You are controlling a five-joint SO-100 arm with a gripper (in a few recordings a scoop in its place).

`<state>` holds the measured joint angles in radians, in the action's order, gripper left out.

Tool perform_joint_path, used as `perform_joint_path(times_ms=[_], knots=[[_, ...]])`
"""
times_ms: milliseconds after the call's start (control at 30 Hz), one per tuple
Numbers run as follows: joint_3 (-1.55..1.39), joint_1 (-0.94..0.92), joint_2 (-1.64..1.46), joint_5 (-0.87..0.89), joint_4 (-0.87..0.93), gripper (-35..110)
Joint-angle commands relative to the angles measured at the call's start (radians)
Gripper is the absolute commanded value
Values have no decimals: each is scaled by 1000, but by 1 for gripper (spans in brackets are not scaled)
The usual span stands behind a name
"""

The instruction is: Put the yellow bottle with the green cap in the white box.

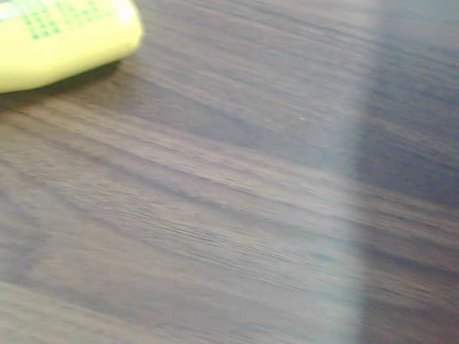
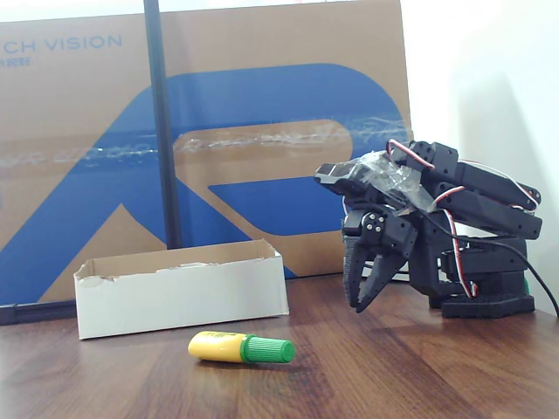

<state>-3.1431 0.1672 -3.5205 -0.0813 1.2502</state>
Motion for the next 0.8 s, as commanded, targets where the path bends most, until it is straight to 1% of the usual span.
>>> perform_joint_path(times_ms=[0,267,467,600,767], knots=[[64,-8,26,-12,-14,0],[400,-2,288,-48,28,0],[457,18,337,-55,25,0],[463,9,482,-71,-74,1],[434,15,666,-92,-301,3]])
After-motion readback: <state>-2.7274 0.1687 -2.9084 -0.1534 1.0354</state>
